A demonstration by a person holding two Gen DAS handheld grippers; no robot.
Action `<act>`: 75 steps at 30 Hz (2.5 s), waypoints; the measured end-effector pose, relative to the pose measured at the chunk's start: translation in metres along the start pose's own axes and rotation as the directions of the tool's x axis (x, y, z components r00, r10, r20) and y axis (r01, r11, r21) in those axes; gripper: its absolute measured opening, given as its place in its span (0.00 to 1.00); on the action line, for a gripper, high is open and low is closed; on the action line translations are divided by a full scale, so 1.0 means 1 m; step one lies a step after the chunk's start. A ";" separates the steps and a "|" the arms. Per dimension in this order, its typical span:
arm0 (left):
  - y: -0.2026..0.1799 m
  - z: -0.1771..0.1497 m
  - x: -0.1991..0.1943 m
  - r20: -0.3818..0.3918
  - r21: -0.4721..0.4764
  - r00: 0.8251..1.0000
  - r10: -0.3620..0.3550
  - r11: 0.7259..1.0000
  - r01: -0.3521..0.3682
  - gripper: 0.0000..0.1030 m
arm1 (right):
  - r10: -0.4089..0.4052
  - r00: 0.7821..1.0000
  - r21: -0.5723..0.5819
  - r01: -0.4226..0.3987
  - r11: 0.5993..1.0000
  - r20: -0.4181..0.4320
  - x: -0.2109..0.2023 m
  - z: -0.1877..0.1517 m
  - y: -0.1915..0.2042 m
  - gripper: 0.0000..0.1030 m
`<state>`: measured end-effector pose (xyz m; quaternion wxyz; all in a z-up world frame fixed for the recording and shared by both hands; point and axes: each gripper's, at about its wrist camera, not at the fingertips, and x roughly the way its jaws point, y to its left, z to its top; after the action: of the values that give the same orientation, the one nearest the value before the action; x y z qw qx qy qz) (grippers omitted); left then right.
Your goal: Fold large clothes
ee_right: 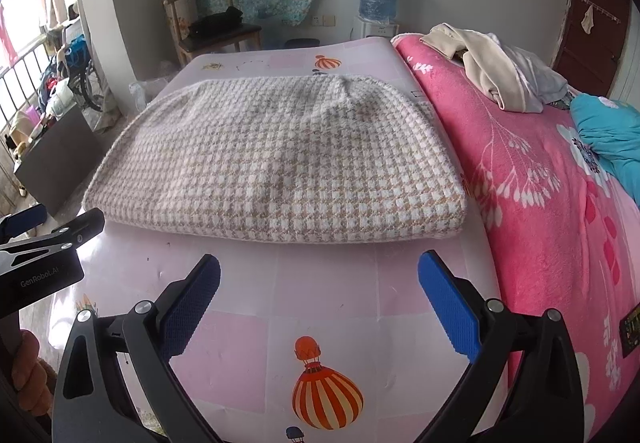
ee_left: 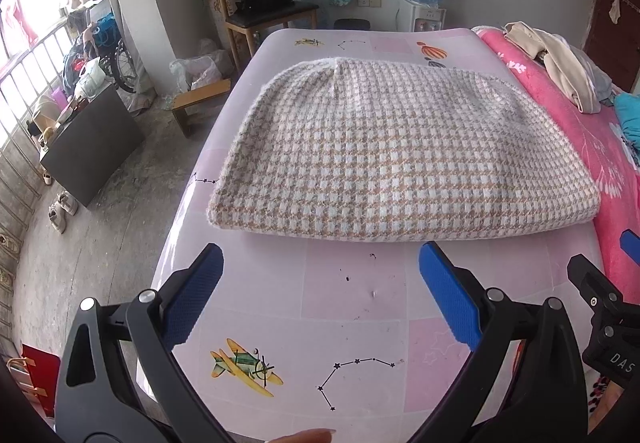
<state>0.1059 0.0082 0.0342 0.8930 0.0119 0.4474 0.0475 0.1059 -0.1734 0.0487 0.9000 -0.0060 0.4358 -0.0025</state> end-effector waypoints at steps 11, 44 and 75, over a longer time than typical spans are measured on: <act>-0.002 -0.001 0.009 -0.033 -0.007 0.999 -0.012 1.000 0.012 0.92 | -0.011 1.000 -0.014 0.011 1.000 -0.013 0.002 0.004 0.002 0.94; -0.013 -0.006 0.009 -0.070 0.001 0.993 -0.097 0.995 0.097 0.92 | -0.029 0.999 -0.011 0.029 1.000 -0.034 0.008 0.006 0.001 0.94; -0.014 -0.005 0.009 -0.069 0.003 0.992 -0.102 0.995 0.102 0.92 | -0.037 0.998 -0.011 0.036 0.999 -0.047 0.012 0.003 0.000 0.94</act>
<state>0.1086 -0.0053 0.0232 0.8782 -0.0098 0.4782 0.0006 0.1155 -0.1733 0.0415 0.8894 -0.0183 0.4565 -0.0169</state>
